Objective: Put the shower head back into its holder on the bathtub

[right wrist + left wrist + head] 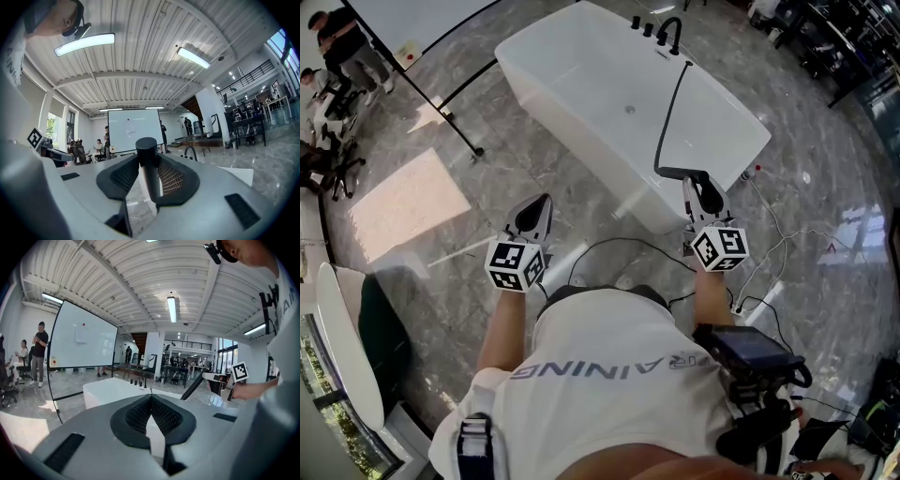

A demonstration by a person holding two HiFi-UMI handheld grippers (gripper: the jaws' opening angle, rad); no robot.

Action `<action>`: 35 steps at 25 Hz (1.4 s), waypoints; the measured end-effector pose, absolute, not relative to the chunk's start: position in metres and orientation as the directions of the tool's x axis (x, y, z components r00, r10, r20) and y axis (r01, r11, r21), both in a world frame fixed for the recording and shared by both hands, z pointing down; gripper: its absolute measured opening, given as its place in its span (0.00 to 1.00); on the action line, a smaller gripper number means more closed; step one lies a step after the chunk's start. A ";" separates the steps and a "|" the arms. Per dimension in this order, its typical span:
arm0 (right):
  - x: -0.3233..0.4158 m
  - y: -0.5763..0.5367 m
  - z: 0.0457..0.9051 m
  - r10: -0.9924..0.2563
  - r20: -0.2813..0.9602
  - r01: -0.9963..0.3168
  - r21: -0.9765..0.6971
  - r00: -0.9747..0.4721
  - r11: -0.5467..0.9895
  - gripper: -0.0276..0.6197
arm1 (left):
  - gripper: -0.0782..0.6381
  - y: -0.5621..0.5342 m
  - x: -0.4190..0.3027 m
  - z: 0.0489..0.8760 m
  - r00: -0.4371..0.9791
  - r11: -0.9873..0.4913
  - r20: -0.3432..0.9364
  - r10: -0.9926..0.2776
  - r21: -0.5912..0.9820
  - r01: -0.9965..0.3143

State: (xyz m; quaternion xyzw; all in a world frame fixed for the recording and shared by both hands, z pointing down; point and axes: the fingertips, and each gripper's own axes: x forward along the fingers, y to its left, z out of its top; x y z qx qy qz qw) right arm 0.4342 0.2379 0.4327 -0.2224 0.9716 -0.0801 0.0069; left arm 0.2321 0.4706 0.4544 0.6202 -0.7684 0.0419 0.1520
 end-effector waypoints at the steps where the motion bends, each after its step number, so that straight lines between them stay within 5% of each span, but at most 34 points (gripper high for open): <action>1: 0.435 0.237 0.433 -0.434 0.021 -0.431 -0.162 -0.901 0.888 0.24 | 0.13 0.472 0.233 0.456 -0.188 0.233 0.289 -0.939 0.126 -0.964; 23: 0.442 0.187 0.442 -0.373 -0.043 -0.359 -0.193 -0.927 0.913 0.24 | 0.13 0.438 0.256 0.462 -0.257 0.302 0.337 -0.906 0.089 -0.949; 35: 0.402 0.163 0.409 -0.435 -0.051 -0.419 -0.182 -0.899 0.889 0.24 | 0.13 0.420 0.203 0.454 -0.228 0.285 0.315 -0.921 0.146 -0.947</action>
